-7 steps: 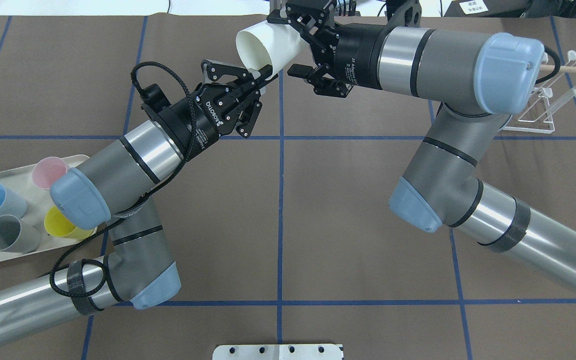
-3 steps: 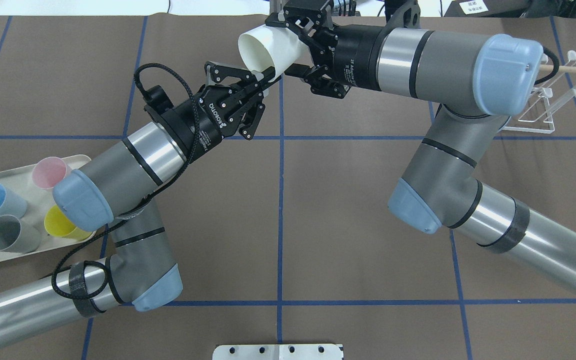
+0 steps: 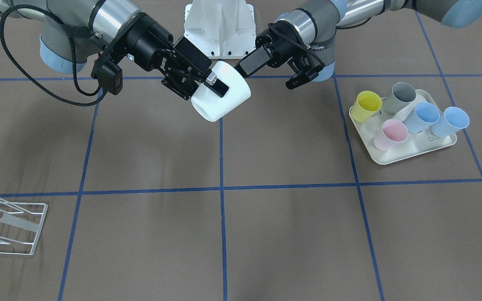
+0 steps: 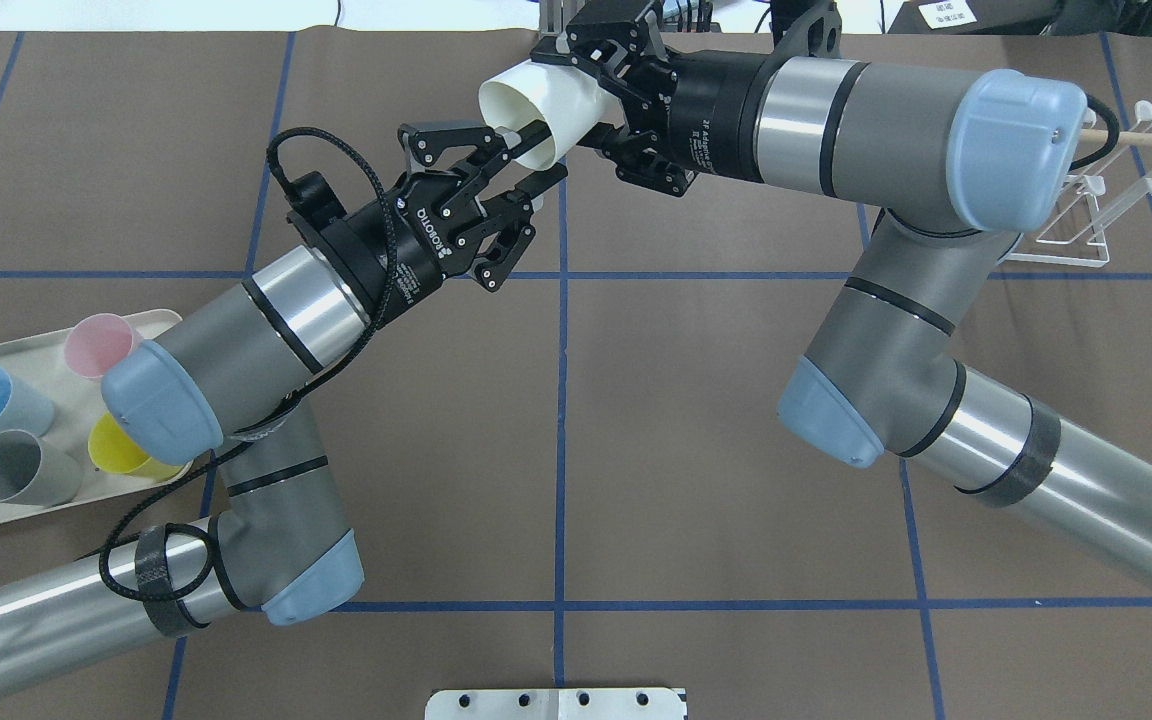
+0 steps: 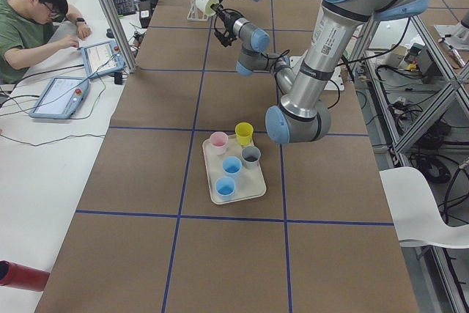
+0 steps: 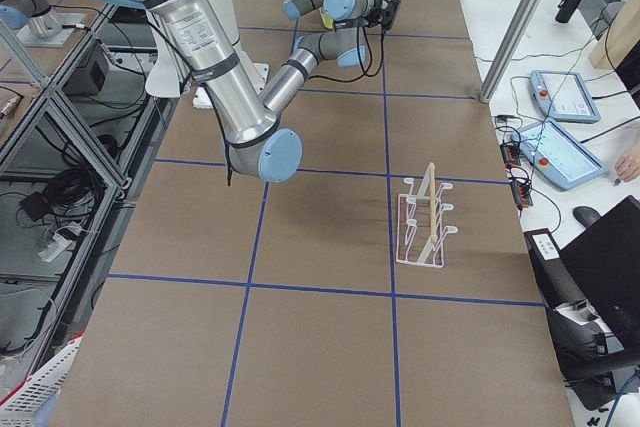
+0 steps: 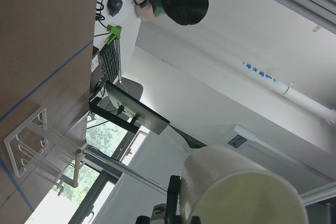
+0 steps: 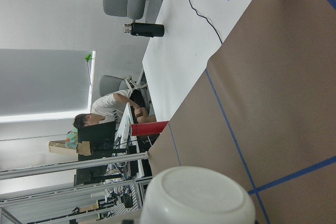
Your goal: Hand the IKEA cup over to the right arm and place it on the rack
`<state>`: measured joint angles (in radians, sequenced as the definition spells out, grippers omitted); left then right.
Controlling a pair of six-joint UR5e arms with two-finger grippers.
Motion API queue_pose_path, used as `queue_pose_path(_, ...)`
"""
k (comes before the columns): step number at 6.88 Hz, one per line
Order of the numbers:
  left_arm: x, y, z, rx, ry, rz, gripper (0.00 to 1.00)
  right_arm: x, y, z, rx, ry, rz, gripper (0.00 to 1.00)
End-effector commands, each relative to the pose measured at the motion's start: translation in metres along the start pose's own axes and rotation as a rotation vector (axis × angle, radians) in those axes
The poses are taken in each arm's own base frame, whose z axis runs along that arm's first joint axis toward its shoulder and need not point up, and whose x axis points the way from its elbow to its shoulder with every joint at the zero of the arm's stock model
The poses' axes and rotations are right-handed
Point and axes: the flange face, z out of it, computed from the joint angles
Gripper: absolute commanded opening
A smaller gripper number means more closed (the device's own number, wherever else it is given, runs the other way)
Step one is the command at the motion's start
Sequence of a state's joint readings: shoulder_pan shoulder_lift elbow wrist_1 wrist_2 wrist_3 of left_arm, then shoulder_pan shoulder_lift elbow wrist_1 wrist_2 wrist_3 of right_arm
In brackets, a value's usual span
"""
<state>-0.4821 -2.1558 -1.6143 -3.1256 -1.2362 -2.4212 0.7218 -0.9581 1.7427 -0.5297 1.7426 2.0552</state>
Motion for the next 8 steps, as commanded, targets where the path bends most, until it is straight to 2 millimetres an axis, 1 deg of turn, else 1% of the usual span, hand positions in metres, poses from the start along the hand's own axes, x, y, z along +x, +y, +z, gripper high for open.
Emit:
queue_pose_path(1,0.003,-0.001,-0.005,-0.005,0.005,0.000,1.00,-0.002,-0.003,-0.004,0.003,-0.008,-0.005,0.00)
queue_pose_path(2,0.004,-0.007,-0.013,-0.005,0.004,0.004,1.00,0.005,-0.016,-0.016,0.016,-0.039,-0.018,0.00)
queue_pose_path(3,0.002,-0.020,-0.025,-0.002,0.002,0.010,1.00,0.020,-0.045,-0.036,0.057,-0.039,-0.055,0.00)
queue_pose_path(4,0.008,-0.028,-0.031,0.005,0.005,0.063,1.00,0.026,-0.070,-0.049,0.107,-0.021,-0.160,0.00)
queue_pose_path(5,0.006,-0.037,-0.046,0.020,-0.015,0.232,1.00,0.034,-0.096,-0.064,0.160,0.014,-0.256,0.00)
queue_pose_path(6,0.008,-0.040,-0.070,-0.002,-0.062,0.404,1.00,0.038,-0.122,-0.077,0.216,0.067,-0.330,0.00)
queue_pose_path(7,0.020,-0.052,-0.085,0.019,-0.123,0.514,1.00,0.035,-0.145,-0.086,0.275,0.163,-0.402,0.00)
queue_pose_path(8,0.044,-0.064,-0.096,0.078,-0.158,0.560,1.00,0.041,-0.170,-0.102,0.323,0.253,-0.506,0.00)
